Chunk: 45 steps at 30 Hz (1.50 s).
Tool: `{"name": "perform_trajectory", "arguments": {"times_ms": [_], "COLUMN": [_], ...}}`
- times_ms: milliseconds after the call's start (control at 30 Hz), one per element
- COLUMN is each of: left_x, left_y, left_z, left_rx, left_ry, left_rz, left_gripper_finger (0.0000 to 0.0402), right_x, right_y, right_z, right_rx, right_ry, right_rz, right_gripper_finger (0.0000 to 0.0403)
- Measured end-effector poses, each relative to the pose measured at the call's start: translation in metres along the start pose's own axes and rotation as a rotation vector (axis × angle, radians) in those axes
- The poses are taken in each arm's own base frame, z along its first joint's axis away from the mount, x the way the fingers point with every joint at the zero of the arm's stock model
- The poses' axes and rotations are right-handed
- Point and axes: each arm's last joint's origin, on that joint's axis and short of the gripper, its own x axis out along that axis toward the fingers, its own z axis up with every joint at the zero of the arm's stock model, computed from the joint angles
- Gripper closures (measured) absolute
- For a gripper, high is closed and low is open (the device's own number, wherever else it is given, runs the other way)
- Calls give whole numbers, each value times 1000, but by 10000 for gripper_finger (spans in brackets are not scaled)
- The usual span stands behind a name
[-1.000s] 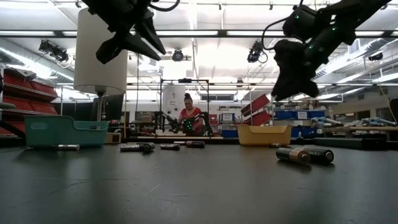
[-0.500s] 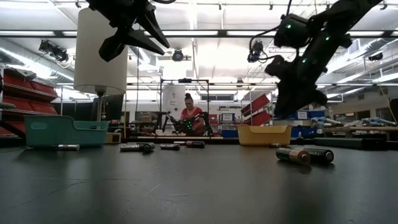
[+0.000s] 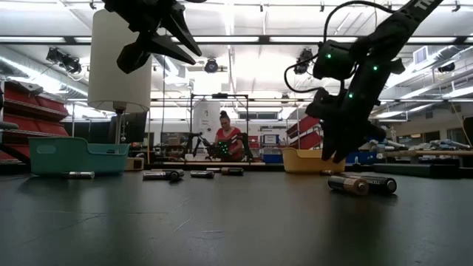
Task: Sort batteries
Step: Put the silver battery into the green bin
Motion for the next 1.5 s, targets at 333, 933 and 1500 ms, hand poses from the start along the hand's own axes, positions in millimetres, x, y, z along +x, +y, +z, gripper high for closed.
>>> {"name": "perform_trajectory", "arguments": {"times_ms": [333,933,1500], "left_x": [0,0,0], "left_y": [0,-1,-1], "left_z": [0,0,-1], "left_rx": [1,0,-2], "left_ry": [0,16,23], "left_rz": [0,-13,-17], "left_gripper_finger": [311,312,312], "right_x": [1,28,39], "right_y": [-8,2,11], "right_z": [5,-4,-11], "right_rx": [159,133,72], "right_ry": [-33,-38,-88], "right_rz": [-68,-99,-137], "right_gripper_finger": [181,180,221]}}
